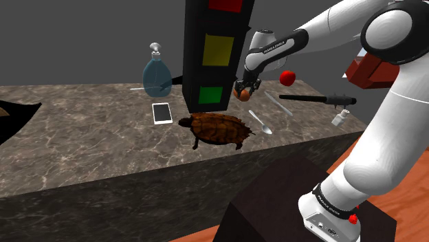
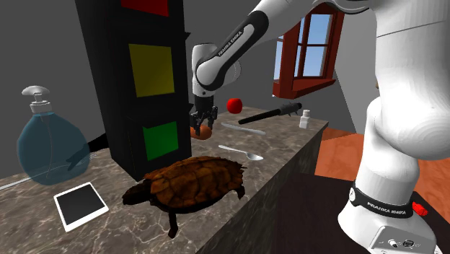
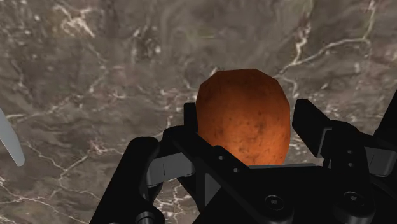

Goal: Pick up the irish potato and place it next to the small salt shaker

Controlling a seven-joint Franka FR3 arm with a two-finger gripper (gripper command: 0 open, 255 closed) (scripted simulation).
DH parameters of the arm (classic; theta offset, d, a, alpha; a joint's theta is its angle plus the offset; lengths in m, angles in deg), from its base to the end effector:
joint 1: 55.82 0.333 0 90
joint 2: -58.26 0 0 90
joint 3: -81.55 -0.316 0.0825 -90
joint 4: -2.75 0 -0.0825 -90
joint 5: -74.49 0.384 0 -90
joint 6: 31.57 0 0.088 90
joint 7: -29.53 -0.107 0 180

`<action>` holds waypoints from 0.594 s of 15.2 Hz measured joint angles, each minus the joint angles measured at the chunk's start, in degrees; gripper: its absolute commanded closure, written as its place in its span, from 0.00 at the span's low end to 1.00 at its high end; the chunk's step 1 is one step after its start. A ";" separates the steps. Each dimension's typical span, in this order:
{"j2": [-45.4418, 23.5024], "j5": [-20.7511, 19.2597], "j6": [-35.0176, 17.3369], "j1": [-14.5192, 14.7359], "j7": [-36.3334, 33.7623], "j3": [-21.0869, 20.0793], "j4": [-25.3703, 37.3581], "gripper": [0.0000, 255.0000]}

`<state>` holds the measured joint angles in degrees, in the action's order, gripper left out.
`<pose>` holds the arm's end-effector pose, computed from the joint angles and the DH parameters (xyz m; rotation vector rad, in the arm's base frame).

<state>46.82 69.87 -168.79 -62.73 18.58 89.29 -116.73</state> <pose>0.5682 -0.1473 0.3416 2.9923 -0.5856 0.1653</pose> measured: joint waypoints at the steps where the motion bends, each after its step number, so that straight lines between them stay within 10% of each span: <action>1: 0.01 0.00 -0.02 0.00 -0.01 0.00 -0.02 1.00; 9: 2.89 -0.14 4.90 0.12 0.19 0.02 2.03 1.00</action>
<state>49.71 69.73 -163.89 -62.61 18.77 89.32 -114.70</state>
